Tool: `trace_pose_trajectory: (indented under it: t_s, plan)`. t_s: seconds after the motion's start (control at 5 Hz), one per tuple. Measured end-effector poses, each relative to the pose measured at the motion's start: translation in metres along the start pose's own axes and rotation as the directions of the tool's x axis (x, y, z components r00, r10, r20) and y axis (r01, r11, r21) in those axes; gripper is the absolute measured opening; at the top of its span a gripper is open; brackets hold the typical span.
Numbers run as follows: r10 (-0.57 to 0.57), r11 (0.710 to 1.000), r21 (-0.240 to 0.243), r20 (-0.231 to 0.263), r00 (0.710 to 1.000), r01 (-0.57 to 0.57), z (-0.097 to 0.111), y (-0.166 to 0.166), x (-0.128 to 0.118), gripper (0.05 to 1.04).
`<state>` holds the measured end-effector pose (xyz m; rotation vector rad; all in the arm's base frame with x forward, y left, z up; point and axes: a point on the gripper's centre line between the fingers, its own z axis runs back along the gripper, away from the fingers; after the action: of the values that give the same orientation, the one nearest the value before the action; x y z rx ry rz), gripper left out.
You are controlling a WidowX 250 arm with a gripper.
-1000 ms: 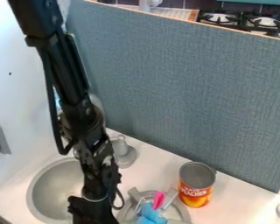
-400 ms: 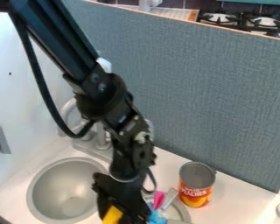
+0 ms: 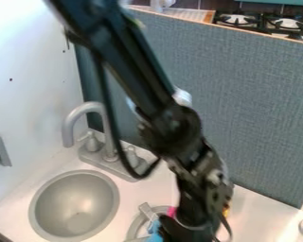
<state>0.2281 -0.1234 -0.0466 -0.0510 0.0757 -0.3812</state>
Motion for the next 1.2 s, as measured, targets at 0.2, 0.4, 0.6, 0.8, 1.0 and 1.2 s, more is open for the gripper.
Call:
trace_pose_trajectory:
  t_s: [0.2, 0.4, 0.6, 0.8, 1.0, 1.2]
  plan:
    - [-0.022, 1.000, -0.011, -0.023, 0.999, 0.022, -0.017, -0.006, 0.010, 0.612]
    - [-0.020, 1.000, -0.007, -0.039, 0.999, 0.020, -0.032, -0.005, 0.018, 0.612]
    - [-0.014, 1.000, 0.009, -0.047, 0.999, 0.014, -0.045, -0.002, 0.025, 0.612]
    - [-0.019, 1.000, -0.012, -0.013, 1.000, 0.019, -0.058, -0.005, 0.034, 0.611]
    - [-0.010, 0.999, -0.032, -0.002, 1.000, 0.009, -0.062, -0.009, 0.039, 0.686]
    - [0.029, 1.000, -0.002, -0.016, 0.999, -0.029, -0.062, -0.005, 0.041, 0.926]
